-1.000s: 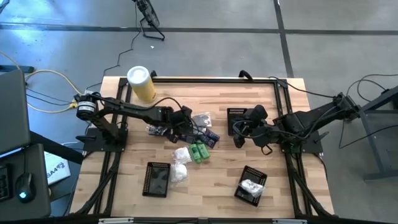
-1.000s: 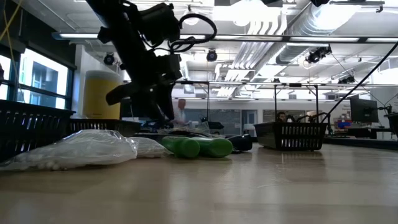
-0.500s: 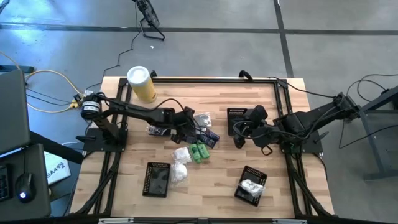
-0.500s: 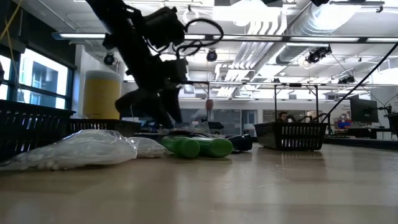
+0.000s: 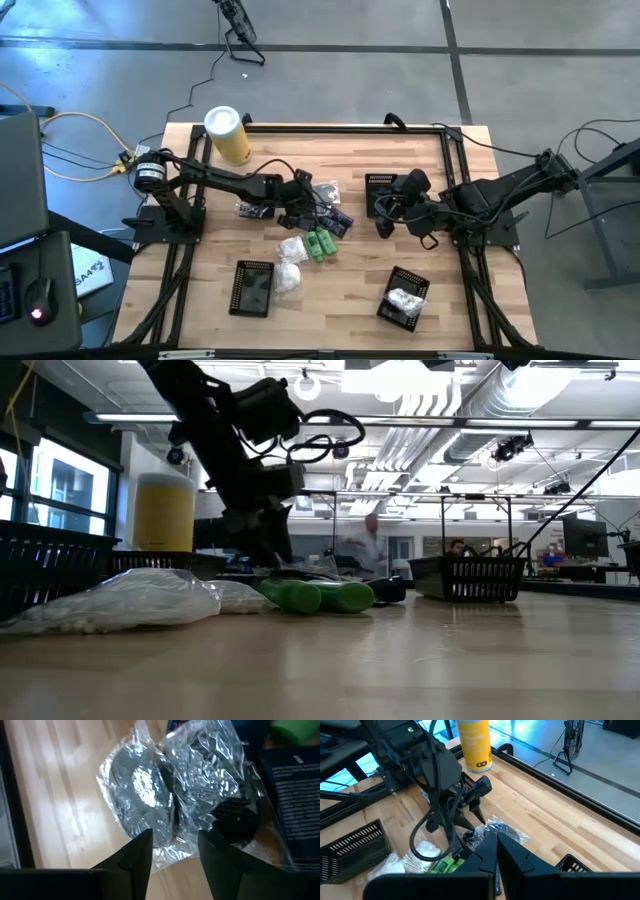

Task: Pick & Place Travel size toiletries
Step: Put the black hairbrush into the top left black basket

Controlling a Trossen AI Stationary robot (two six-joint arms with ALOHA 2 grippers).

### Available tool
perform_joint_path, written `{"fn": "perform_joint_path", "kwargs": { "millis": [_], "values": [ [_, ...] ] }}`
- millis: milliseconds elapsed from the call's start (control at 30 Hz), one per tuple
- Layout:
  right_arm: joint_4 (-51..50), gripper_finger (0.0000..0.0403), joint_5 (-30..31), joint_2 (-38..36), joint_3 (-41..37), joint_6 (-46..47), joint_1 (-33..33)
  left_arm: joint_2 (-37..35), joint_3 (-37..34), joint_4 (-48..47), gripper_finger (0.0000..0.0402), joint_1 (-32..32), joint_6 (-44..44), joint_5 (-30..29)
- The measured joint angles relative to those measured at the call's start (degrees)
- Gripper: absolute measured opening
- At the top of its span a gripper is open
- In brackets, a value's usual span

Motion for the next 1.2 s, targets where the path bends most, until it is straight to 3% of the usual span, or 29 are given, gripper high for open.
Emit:
{"fn": "perform_joint_path", "kwargs": {
  "millis": [367,600,800,933,1133,1200],
  "values": [
    [0.15,0.0004,0.01,0.00,0.01,0.00,-0.14,0.04,-0.02,2.41,0.0152,0.00,-4.50,0.87],
    [0.02,0.0004,0.01,0.00,0.01,-0.02,-0.15,3.76,0.01,2.76,0.0152,0.04,-5.27,3.42],
    [-0.34,0.0004,0.02,0.00,0.01,0.00,-0.15,5.13,0.15,3.49,0.0148,0.00,-5.81,2.00],
    [-0.46,0.0004,0.01,0.00,-0.01,0.00,-0.15,5.29,0.04,4.38,0.0117,0.00,-5.79,0.48],
    [-0.53,0.0004,0.02,0.00,0.01,-0.02,-0.15,5.35,-0.02,4.38,0.0016,0.02,-5.79,0.43],
    [-0.53,0.0004,0.02,0.00,-0.01,0.00,-0.15,5.35,-0.02,4.40,0.0008,0.02,-5.79,0.25]
  ]
}}
